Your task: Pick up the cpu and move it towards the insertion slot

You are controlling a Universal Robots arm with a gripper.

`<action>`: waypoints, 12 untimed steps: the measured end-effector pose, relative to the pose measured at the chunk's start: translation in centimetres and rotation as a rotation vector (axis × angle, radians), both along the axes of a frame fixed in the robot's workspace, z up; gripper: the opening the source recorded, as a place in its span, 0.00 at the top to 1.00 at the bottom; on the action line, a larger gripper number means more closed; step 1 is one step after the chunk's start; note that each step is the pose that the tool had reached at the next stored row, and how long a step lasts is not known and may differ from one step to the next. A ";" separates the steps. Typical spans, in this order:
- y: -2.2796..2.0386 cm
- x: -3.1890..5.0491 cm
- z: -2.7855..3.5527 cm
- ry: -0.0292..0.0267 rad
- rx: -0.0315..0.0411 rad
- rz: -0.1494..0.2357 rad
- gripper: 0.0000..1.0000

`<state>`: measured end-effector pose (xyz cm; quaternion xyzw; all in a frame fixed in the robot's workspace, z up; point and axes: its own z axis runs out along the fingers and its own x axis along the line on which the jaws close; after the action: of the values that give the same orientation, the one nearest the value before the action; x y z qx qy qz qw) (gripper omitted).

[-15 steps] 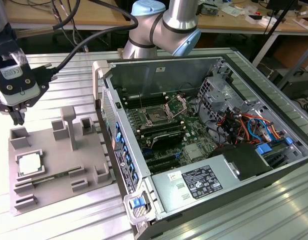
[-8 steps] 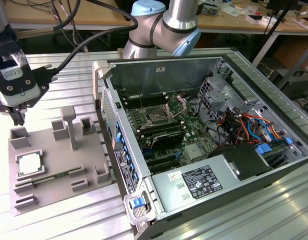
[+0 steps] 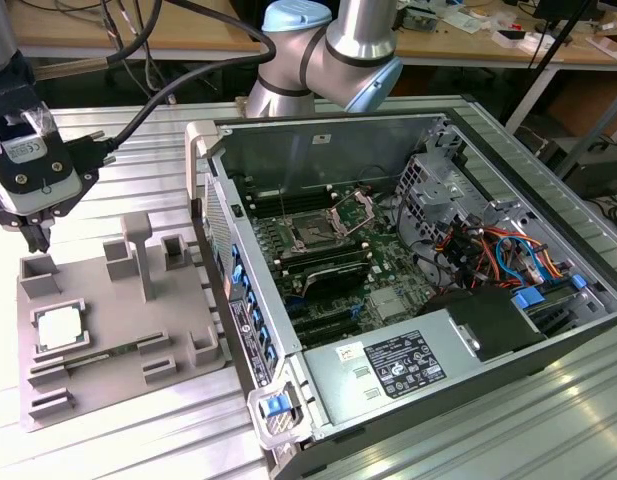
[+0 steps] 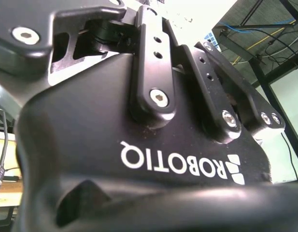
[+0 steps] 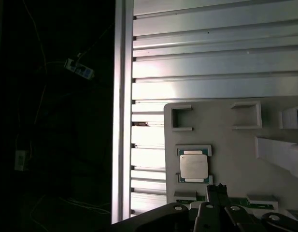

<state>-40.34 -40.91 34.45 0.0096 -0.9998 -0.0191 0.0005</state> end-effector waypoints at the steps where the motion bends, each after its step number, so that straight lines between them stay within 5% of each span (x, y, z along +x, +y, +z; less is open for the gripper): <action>1: 0.00 0.00 -0.02 0.0000 0.0000 0.000 0.89; 12: 0.00 0.00 -0.20 0.0000 0.0000 0.000 0.89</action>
<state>-40.34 -40.91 34.25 0.0096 -0.9998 -0.0191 0.0004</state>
